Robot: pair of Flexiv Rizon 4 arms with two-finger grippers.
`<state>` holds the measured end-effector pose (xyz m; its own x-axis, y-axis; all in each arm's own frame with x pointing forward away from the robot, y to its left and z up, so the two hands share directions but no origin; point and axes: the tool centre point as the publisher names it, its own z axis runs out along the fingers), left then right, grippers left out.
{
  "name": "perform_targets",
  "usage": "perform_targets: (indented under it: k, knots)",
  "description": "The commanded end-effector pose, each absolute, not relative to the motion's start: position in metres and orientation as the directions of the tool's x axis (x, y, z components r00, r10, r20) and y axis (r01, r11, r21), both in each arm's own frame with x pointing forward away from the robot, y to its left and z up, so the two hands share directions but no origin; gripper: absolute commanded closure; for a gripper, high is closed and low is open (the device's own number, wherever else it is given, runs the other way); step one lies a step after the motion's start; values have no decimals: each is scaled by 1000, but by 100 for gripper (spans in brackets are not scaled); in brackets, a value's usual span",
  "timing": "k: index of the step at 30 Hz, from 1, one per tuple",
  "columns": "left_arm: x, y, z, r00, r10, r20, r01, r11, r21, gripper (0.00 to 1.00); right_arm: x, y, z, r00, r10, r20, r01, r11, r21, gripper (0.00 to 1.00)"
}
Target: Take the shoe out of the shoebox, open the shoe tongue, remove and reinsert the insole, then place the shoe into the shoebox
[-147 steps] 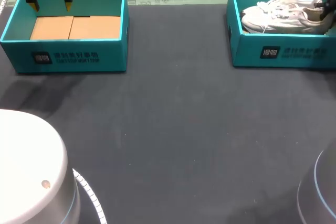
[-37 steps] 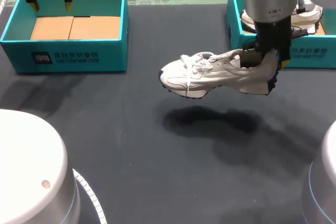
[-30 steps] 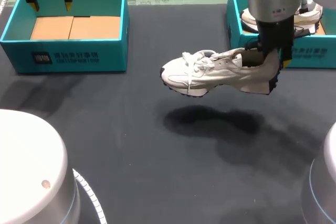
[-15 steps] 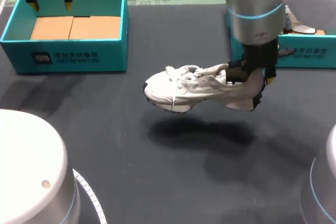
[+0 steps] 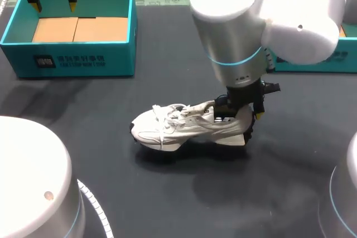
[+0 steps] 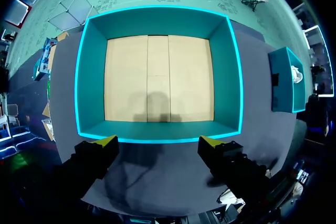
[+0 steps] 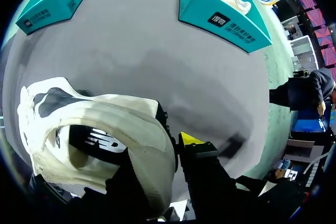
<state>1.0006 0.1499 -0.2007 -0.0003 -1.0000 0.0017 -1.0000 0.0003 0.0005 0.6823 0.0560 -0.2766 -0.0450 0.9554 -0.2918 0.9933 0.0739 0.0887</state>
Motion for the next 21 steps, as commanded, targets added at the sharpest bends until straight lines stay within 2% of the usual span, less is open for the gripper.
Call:
perform_targets:
  k: [1, 21]
  knots:
    - [1000, 150, -200, 0, -1000, 1, -1000, 0, 1, 0, 691, 80, -298, -40, 953, -299, 995, 65, 75, 100]
    - [1000, 150, -200, 0, -1000, 1, -1000, 0, 1, 0, 704, 105, -338, -59, 956, -287, 995, 78, 54, 100]
